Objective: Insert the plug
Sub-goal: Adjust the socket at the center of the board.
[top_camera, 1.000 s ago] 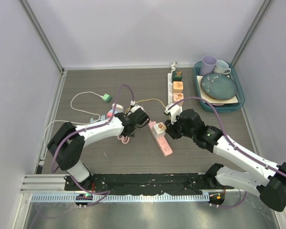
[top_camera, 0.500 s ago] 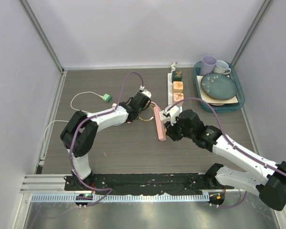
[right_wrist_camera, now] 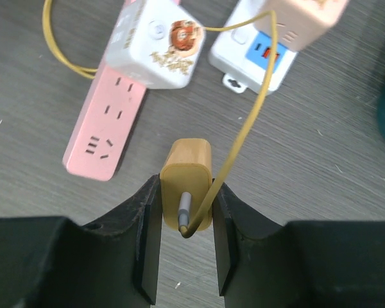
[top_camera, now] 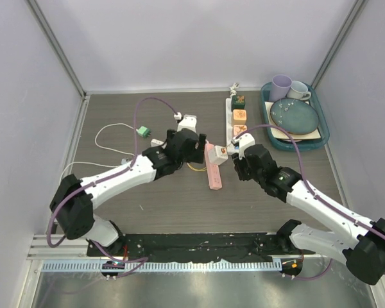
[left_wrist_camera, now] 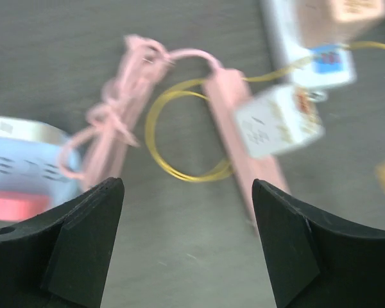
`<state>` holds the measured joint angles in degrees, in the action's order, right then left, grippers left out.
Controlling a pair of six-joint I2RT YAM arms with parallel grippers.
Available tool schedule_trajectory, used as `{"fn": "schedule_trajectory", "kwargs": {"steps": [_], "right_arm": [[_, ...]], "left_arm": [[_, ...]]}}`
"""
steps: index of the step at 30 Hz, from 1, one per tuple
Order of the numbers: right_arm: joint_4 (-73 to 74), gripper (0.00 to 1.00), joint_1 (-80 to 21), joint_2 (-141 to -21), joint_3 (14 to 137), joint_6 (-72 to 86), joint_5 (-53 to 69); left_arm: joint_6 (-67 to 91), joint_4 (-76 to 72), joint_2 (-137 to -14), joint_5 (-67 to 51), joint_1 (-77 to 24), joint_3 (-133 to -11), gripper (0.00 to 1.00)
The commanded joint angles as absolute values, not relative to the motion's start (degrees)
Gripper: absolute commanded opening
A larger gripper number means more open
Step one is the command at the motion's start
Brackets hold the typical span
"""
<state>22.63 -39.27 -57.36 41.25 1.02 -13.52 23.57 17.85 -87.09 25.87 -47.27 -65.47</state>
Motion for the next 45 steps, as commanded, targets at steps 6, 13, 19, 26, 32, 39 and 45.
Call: {"fn": "schedule_trajectory", "kwargs": {"steps": [6,13,19,26,32,39,45], "right_arm": [[15.38,0.01,-34.54,-55.55,42.19,5.19,-12.83],[14.15,0.01,-33.93,-54.05,40.43,5.1,-10.81],[12.92,0.01,-33.93,-54.4,39.9,2.91,-5.2],[12.57,0.01,-33.93,-60.97,42.09,-3.16,9.65],[14.5,0.01,-34.19,-68.36,47.02,-8.87,15.55],[17.84,0.01,-34.28,-74.17,53.43,-18.18,19.95],[22.58,0.01,-34.19,-80.5,59.23,-28.28,23.91]], "left_arm": [[53.96,14.41,-88.85,27.33,-60.63,-59.15,0.85],[53.44,13.27,-97.72,26.64,-61.08,-63.53,0.84],[53.79,13.8,-101.95,23.91,-60.73,-64.25,0.76],[56.43,16.26,-97.65,18.39,-54.07,-57.05,0.57],[52.66,18.45,-97.73,9.68,-48.44,-53.97,0.49],[48.17,19.77,-94.84,8.17,-47.2,-54.05,0.53],[45.79,22.67,-83.62,11.33,-47.29,-55.54,0.72]]}}
